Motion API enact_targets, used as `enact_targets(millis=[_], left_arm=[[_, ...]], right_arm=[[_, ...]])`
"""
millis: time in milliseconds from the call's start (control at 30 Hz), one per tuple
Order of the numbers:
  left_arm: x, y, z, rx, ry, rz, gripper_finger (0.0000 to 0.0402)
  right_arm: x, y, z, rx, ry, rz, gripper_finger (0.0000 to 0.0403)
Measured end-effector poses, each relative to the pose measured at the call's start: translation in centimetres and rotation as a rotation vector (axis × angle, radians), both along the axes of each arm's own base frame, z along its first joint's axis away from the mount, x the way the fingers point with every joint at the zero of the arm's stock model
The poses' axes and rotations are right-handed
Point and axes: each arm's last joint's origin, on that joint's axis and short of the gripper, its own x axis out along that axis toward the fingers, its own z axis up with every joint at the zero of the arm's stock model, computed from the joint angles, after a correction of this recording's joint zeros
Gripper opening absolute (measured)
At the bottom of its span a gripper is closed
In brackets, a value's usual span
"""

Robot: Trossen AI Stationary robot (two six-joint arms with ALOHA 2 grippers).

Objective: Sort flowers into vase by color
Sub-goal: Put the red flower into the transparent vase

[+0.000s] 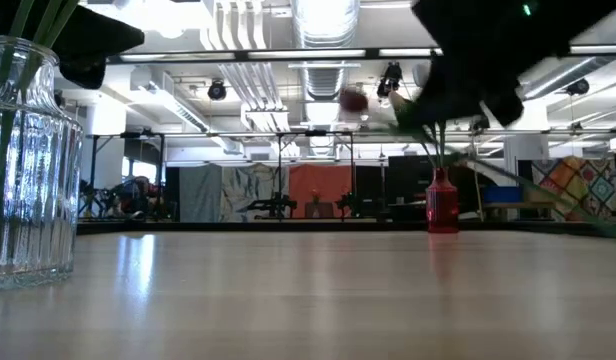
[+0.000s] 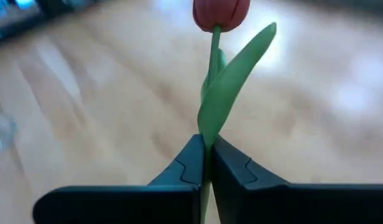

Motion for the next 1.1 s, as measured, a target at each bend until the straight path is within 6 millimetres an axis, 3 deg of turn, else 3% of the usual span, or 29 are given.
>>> enact_targets(millis=[200, 333, 467, 767, 1100], left_arm=[[0.3, 0.2, 0.2, -0.002, -0.032, -0.087, 0.0], [0.7, 0.3, 0.4, -0.016, -0.039, -0.129, 0.0], [1.2, 0.6, 0.0, -0.019, -0.038, -0.118, 0.0007], [3.0, 0.5, -0.1, 0.02, -0.121, -0.23, 0.0069], [4.3, 0.2, -0.8, 0.073, -0.152, -0.254, 0.012]], right_arm=[[1.5, -1.1, 4.1, -0.241, -0.135, 0.051, 0.0011], [3.6, -1.9, 5.8, -0.333, -0.267, 0.243, 0.0011], [5.5, -2.9, 5.9, -0.416, -0.403, 0.428, 0.0011], [9.3, -5.0, 5.0, -0.482, -0.66, 0.631, 0.0011], [13.8, -4.3, 7.1, -0.523, -0.78, 0.696, 0.0011]])
